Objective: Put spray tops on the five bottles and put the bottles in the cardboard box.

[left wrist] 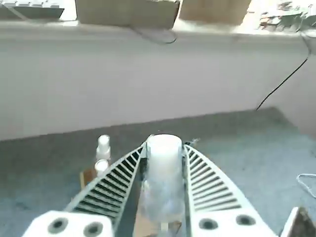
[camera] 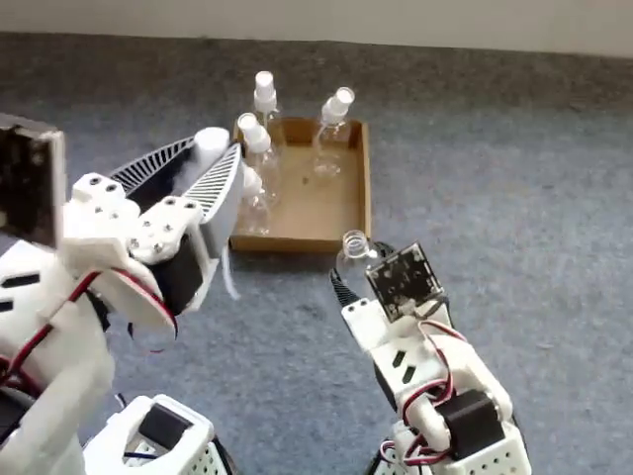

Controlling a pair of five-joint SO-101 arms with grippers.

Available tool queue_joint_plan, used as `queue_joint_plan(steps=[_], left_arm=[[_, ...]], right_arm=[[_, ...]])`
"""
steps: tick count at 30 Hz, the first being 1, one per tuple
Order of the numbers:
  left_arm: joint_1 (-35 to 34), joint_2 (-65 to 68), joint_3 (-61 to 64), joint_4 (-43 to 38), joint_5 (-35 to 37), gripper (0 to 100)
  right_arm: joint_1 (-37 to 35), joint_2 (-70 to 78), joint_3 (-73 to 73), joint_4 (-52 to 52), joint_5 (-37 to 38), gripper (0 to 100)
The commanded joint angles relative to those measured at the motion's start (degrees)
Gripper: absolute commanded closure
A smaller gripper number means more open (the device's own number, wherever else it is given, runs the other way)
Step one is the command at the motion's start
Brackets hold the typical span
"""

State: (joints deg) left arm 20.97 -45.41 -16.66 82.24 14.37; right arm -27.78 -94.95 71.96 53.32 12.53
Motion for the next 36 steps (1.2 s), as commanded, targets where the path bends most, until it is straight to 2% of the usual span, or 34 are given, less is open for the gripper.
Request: queue_joint_plan(steps=[1, 7, 9, 17, 27, 36], left_arm=[[6.3, -0.4, 6.3, -12.3, 1.1, 100], [8.8, -0.8, 21.8, -30.2, 1.1, 100], [9.8, -0.9, 24.7, -33.3, 1.1, 100], [13.0, -0.9, 25.1, -35.9, 1.1, 100], [12.5, -0.5, 23.4, -37.5, 1.1, 100], [12.8, -1.0, 34.0, -37.5, 1.1, 100]], right_arm=[[-0.4, -5.1, 2.1, -1.7, -0.8, 98.1], [-4.2, -8.8, 4.7, -2.9, -0.4, 99.2], [-4.2, -9.4, 5.0, -2.9, -0.4, 99.2], [-4.4, -10.3, 4.9, -2.9, -0.6, 99.3], [-4.4, -10.3, 4.9, -3.2, -0.8, 99.3], [-4.2, -10.3, 4.6, -3.4, -0.9, 99.3]])
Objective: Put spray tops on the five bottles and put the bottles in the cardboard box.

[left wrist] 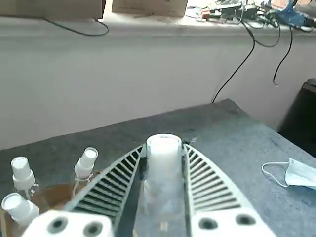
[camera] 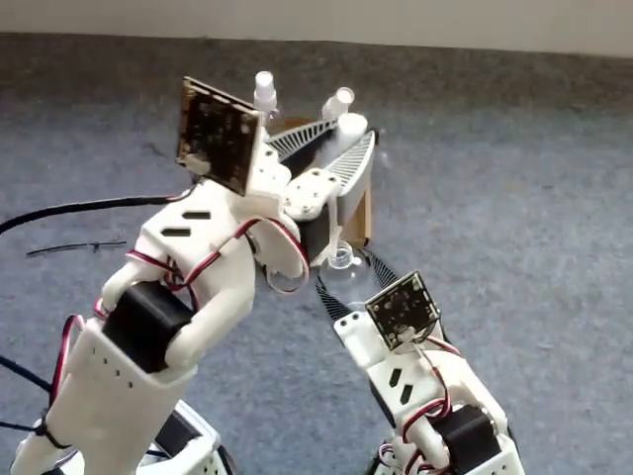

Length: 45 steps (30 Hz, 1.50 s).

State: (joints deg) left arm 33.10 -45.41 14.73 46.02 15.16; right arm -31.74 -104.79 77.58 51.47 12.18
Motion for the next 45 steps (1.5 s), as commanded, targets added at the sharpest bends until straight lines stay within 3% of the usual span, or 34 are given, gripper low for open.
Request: queue_joint_plan(steps=[1, 8, 20, 27, 33, 45], left_arm=[[0.5, -1.0, 3.6, -1.2, 0.4, 100], [0.8, -1.0, 7.2, -1.2, 0.4, 100], [7.4, -2.0, 7.6, 3.3, 0.4, 100], [5.6, -8.1, 13.1, 6.2, 0.1, 95], [6.2, -9.7, 19.1, 6.4, -11.2, 88], [1.9, -13.3, 5.3, 6.7, -11.9, 88]], right_arm=[[-0.2, -0.5, -1.0, -2.3, -0.7, 99.3], [1.8, -0.5, -1.2, -11.1, -6.1, 99.3], [3.8, -0.5, -1.3, -13.9, -6.2, 99.4], [8.0, -0.4, -3.1, -14.0, -8.5, 99.4], [7.8, 6.3, -5.8, -13.9, -8.8, 99.4], [7.8, 10.6, -8.2, -13.9, -8.5, 99.4]])
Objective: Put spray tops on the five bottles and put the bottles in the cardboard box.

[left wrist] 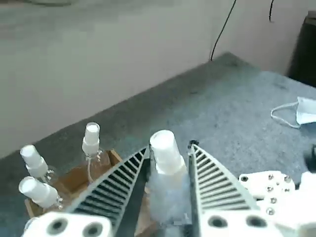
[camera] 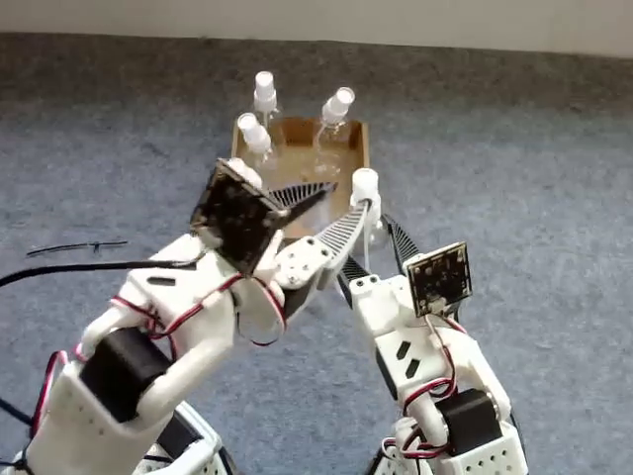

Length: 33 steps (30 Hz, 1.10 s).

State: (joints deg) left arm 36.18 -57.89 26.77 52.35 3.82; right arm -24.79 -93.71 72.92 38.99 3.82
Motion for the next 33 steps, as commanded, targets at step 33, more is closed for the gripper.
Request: queue_joint_plan(steps=[33], left_arm=[[-19.8, -17.4, 16.2, 3.3, -7.0, 87]], right_arm=[[2.2, 19.9, -14.4, -9.0, -0.6, 99.4]])
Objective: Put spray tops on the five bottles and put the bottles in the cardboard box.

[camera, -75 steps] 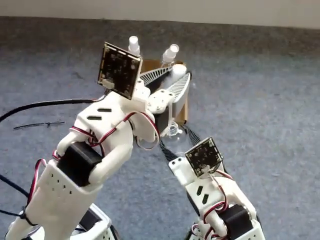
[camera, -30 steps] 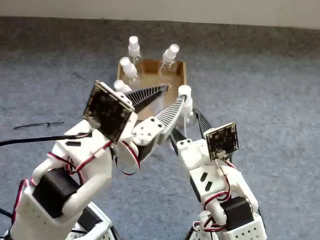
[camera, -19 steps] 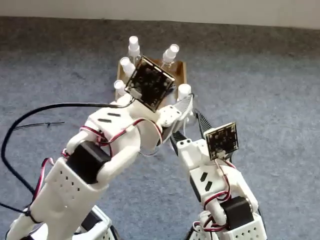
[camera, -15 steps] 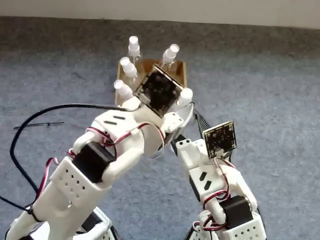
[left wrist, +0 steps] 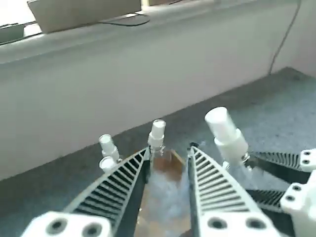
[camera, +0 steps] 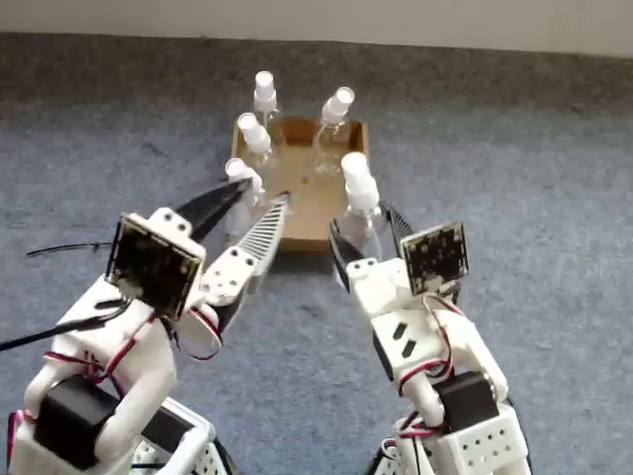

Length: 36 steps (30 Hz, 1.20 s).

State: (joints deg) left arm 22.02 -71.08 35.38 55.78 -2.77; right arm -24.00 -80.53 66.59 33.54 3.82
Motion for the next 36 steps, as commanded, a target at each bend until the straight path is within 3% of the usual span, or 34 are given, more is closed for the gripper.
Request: queue_joint_plan(steps=[1, 6, 12, 16, 21, 29, 36], left_arm=[[-7.1, -5.6, 10.0, -0.2, -0.4, 87], [-15.9, -13.7, 19.9, -0.4, -0.4, 87], [-35.3, -21.8, 33.3, -8.2, 0.5, 88], [-47.7, -21.8, 37.1, -13.5, 7.6, 88], [-46.9, -19.7, 40.6, -19.2, 7.8, 88], [-43.9, -16.9, 41.1, -20.0, 7.8, 88], [-43.8, -16.7, 41.1, -20.0, 7.8, 88]], right_arm=[[1.5, 9.4, -10.3, -4.8, -0.6, 99.4], [1.6, 22.8, -18.2, -11.6, -0.6, 99.4], [1.5, 37.7, -19.4, -25.4, -0.4, 99.4], [0.8, 44.5, -19.3, -26.9, -0.2, 99.4], [0.2, 50.9, -19.4, -29.0, -0.1, 99.4], [-0.1, 58.9, -9.5, -58.3, -0.6, 99.4], [-0.6, 64.4, -5.0, -67.5, -0.6, 99.4]])
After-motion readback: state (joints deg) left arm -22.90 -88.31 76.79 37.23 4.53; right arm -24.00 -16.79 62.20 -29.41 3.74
